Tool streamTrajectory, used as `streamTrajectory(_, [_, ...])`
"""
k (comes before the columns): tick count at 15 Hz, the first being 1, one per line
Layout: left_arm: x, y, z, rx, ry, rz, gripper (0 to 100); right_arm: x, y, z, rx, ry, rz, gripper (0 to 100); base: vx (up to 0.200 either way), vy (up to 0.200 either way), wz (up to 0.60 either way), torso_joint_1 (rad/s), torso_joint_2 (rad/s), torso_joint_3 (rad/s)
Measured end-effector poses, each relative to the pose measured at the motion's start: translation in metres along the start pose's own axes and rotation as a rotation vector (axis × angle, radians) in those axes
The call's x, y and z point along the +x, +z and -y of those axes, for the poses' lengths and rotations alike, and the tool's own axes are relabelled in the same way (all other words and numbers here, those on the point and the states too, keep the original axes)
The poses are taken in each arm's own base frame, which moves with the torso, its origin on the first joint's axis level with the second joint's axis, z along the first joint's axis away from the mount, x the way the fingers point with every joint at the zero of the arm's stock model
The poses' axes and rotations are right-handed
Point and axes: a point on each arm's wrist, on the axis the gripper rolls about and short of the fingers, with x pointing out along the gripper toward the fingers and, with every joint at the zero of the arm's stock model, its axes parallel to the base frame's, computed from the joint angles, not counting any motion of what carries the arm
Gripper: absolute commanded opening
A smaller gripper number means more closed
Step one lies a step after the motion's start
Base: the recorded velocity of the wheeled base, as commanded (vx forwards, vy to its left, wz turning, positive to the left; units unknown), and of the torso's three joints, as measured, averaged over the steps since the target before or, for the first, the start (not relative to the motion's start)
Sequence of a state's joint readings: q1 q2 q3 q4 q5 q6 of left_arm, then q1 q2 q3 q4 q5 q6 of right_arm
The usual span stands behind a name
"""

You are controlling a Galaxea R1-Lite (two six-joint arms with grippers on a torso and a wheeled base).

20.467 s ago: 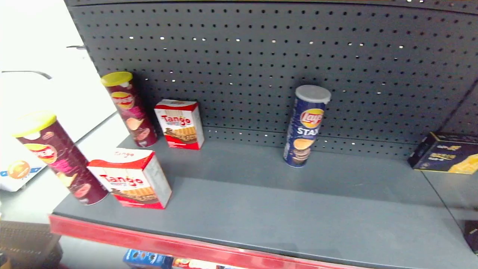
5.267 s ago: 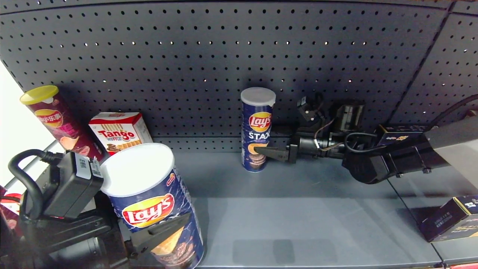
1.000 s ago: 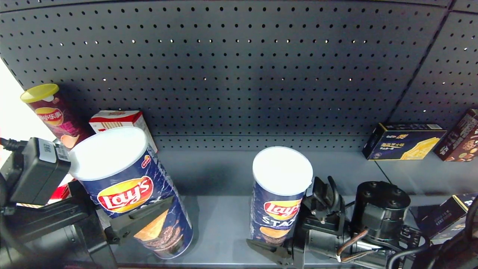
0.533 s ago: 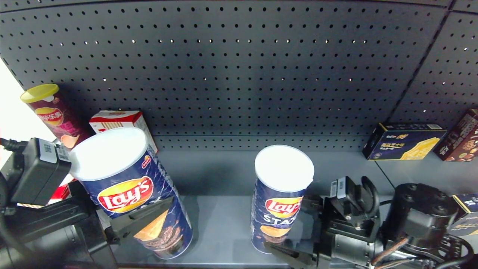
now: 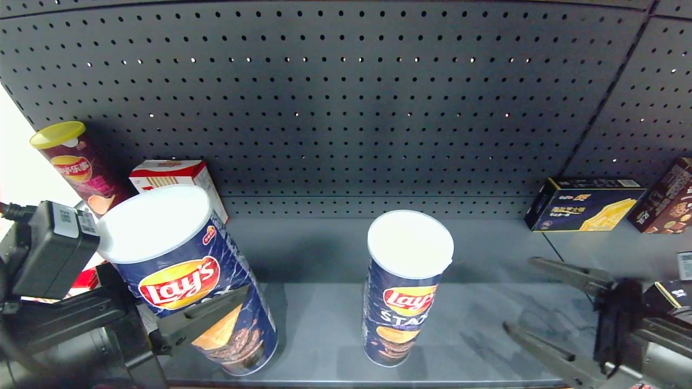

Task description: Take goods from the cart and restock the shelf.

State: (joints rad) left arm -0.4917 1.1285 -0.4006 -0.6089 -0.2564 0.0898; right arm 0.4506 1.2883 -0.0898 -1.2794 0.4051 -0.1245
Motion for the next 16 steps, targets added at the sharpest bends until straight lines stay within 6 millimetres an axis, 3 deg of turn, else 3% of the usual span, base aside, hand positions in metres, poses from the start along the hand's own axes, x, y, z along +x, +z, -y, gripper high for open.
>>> streamTrajectory(5, [-0.004,0.002,0.000,0.003,0.011,0.015,0,-0.062,0.011,0.002,-0.046,-0.280,0.002,100,0.000,0.000,0.00,0.000,0.00,0.000])
streamTrajectory(9, [-0.007,0.003,0.001,0.006,0.006,0.024,0,-0.103,0.008,-0.018,-0.040,-0.522,-0.057,100,0.000,0.000,0.00,0.000,0.00,0.000])
streamTrajectory(13, [-0.007,0.004,0.002,0.008,0.000,0.032,0,-0.137,-0.013,-0.054,-0.017,-0.609,-0.098,100,0.000,0.000,0.00,0.000,0.00,0.000])
streamTrajectory(16, [-0.007,0.004,0.002,0.008,0.002,0.033,0,-0.154,-0.047,-0.074,0.025,-0.694,-0.167,100,0.000,0.000,0.00,0.000,0.00,0.000])
